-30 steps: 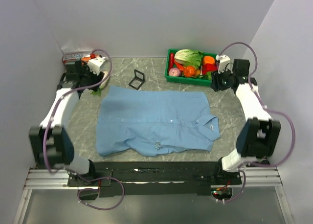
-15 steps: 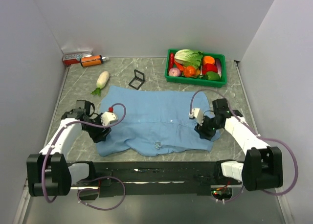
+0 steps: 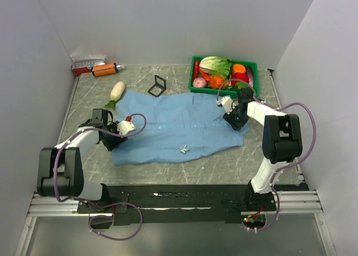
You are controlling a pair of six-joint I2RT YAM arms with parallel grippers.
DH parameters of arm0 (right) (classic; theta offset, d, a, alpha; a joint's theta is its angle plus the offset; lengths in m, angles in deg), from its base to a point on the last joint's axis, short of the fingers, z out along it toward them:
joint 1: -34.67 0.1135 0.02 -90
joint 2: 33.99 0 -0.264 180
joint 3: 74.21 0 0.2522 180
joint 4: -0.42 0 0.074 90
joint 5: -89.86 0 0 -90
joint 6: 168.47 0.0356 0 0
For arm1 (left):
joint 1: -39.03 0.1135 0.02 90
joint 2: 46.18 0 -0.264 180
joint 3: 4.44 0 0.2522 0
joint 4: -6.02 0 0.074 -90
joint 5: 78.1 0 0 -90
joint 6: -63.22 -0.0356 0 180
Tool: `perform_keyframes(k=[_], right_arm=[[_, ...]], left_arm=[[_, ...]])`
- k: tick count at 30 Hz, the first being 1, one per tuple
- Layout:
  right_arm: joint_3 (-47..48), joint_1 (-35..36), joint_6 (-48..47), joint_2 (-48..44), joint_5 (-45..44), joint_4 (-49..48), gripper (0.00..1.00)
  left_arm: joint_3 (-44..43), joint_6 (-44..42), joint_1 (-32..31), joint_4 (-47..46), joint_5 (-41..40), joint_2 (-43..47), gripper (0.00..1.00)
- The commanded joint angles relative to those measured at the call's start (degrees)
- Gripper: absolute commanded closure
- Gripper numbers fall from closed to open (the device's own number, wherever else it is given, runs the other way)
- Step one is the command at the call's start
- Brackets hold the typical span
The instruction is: Remove the brooch from the garment
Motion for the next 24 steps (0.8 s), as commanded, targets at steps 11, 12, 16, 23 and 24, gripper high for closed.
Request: perform_keyframes(k=[11,12,16,23,24], right_arm=[[-0.3,7.8,3.6,-19.0,17.8,6.2,0.46],[-1.1,9.1,3.3,-20.2,21.3,6.1,0.46],[-0.2,15.5,7.1,-18.4,28.5,7.1,0.47],[6.7,20.6,20.8,-5.1,38.9,5.5,0.52],[6.8,21.1,21.4,-4.1,39.4,5.4,0.52]], left_arm=[[-13.2,7.0,-1.6,14.1,16.0,9.0,0.41],[-13.1,10.9,-2.2,13.7,16.8,9.4,0.41],[-12.4,22.5,-4.7,9.0,19.9,8.6,0.41],[-12.7,52.8,-4.8,-2.5,21.0,6.0,0.41],[-12.1,54.5,-4.8,-4.9,22.1,6.2,0.41]])
